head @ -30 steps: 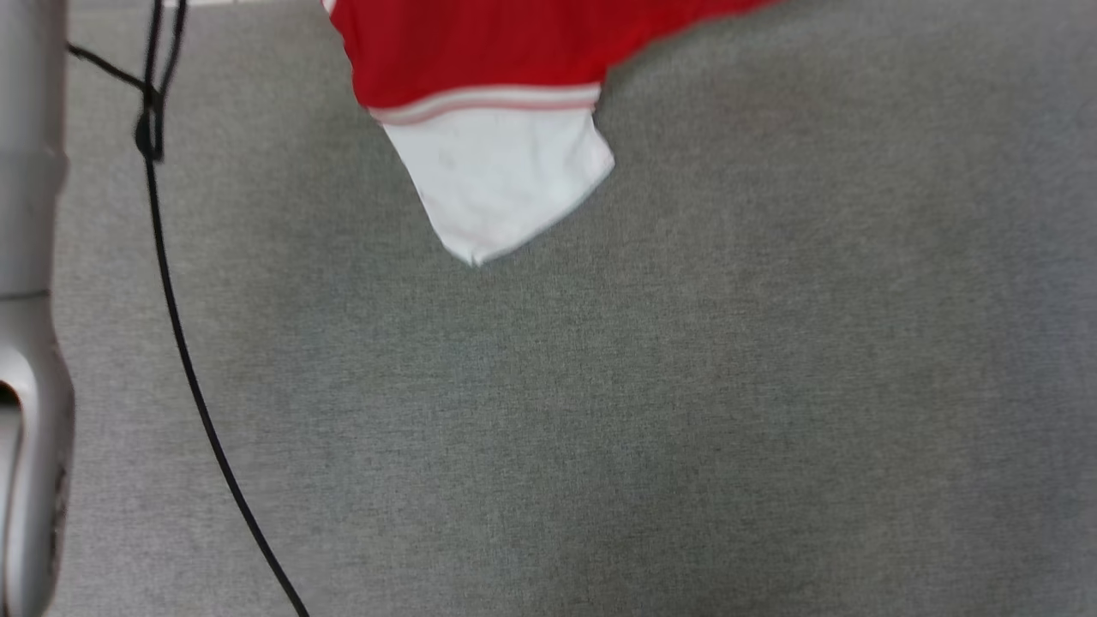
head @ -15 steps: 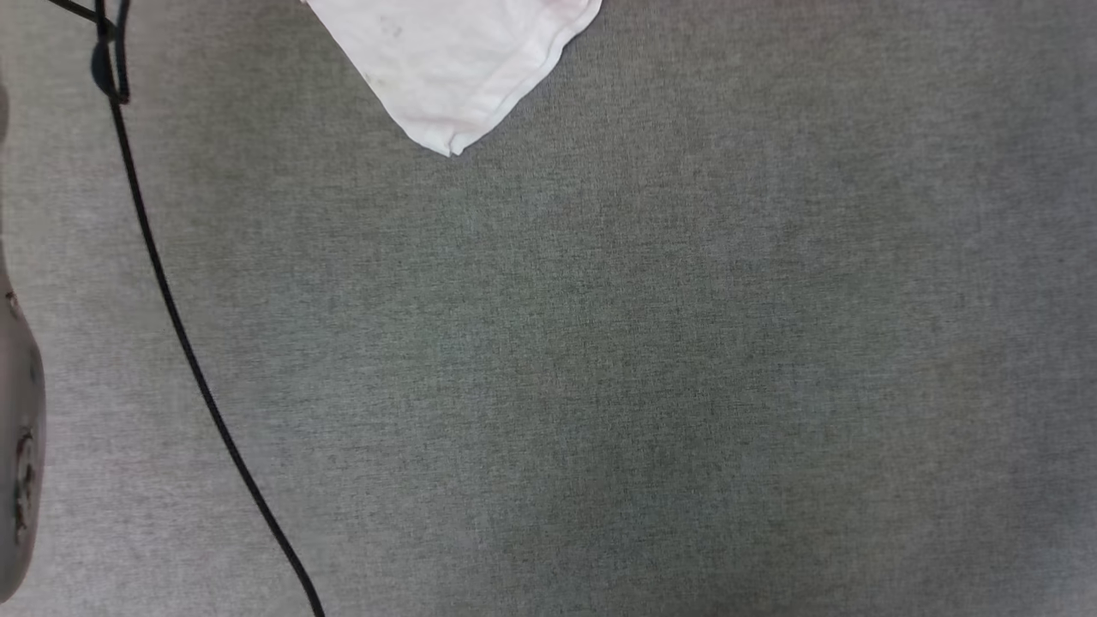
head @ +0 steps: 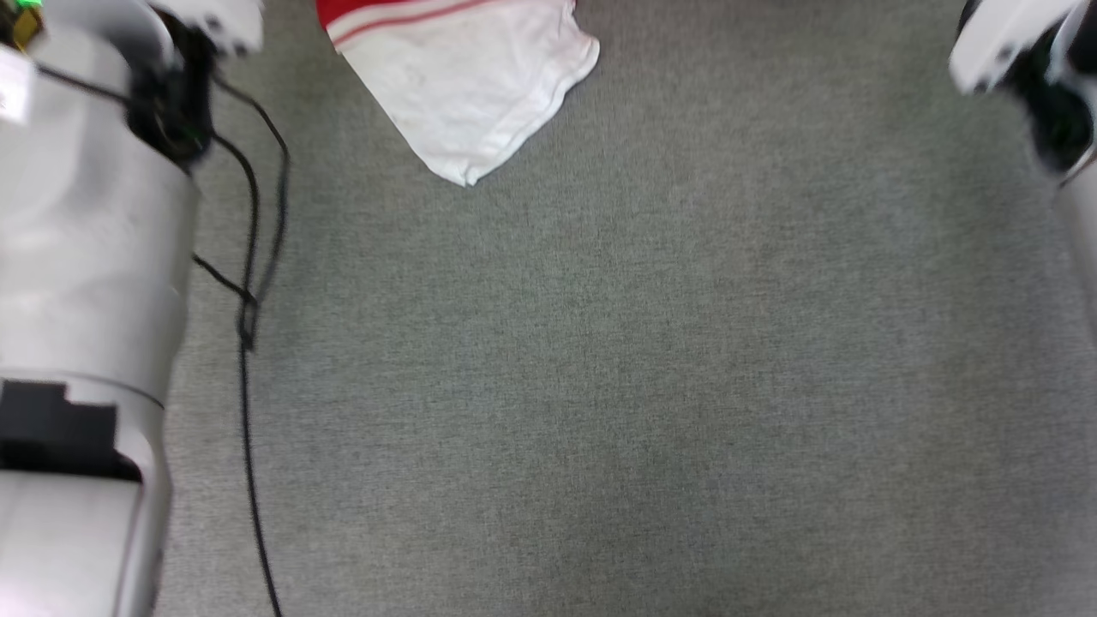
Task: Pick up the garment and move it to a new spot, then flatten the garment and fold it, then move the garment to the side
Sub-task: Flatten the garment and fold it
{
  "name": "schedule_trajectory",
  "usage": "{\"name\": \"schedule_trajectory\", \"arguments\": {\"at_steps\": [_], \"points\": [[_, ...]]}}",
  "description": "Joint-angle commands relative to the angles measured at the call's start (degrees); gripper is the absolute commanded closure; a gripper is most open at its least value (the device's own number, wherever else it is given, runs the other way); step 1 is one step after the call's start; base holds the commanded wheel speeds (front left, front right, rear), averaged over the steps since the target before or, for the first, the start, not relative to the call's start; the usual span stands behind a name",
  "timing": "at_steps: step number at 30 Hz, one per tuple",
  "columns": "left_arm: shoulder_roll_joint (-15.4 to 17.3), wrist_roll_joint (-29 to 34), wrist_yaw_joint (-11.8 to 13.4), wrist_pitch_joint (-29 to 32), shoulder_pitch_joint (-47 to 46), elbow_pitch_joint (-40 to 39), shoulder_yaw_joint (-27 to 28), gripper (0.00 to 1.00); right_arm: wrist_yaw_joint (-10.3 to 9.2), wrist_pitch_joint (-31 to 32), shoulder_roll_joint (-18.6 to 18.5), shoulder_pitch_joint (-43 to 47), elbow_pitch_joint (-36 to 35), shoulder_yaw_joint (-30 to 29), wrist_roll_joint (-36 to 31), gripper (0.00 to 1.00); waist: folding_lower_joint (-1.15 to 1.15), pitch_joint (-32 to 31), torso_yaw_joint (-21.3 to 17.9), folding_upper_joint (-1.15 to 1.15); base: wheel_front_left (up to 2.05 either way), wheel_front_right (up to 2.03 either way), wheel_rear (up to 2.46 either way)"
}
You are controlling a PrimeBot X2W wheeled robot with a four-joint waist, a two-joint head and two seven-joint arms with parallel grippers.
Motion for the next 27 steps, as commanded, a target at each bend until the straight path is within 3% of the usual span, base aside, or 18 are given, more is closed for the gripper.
{"name": "schedule_trajectory", "arguments": {"at_steps": [1, 10, 20, 27], "points": [[-0.44, -0.46, -0.5, -0.54, 1.72, 0.6, 0.03, 1.0, -0.04, -0.42, -0.08, 1.94, 0.43, 0.57, 0.56, 1.0, -0.01, -3.48, 0.44, 0.0, 0.0, 0.0, 0.0], [-1.4, -3.21, -2.49, -3.17, 20.61, 3.25, -0.68, 1.0, -0.04, -2.48, -1.0, 18.98, 1.4, 6.18, 6.62, 1.0, -0.01, -15.33, 1.32, 0.0, 0.0, 0.0, 0.0], [0.3, -4.55, -2.52, -3.94, 41.26, -3.14, 0.94, 1.0, -0.06, -6.16, -3.25, 34.63, -1.33, 9.45, 10.88, 1.0, -0.01, -24.27, 2.48, 0.0, 0.0, 0.0, 0.0], [1.78, -5.65, 0.91, -3.9, 58.64, -12.14, 3.23, 1.0, -0.07, -9.75, -4.12, 47.35, -5.23, 9.7, 12.13, 1.0, -0.01, -30.27, 2.49, 0.0, 0.0, 0.0, 0.0]]}}
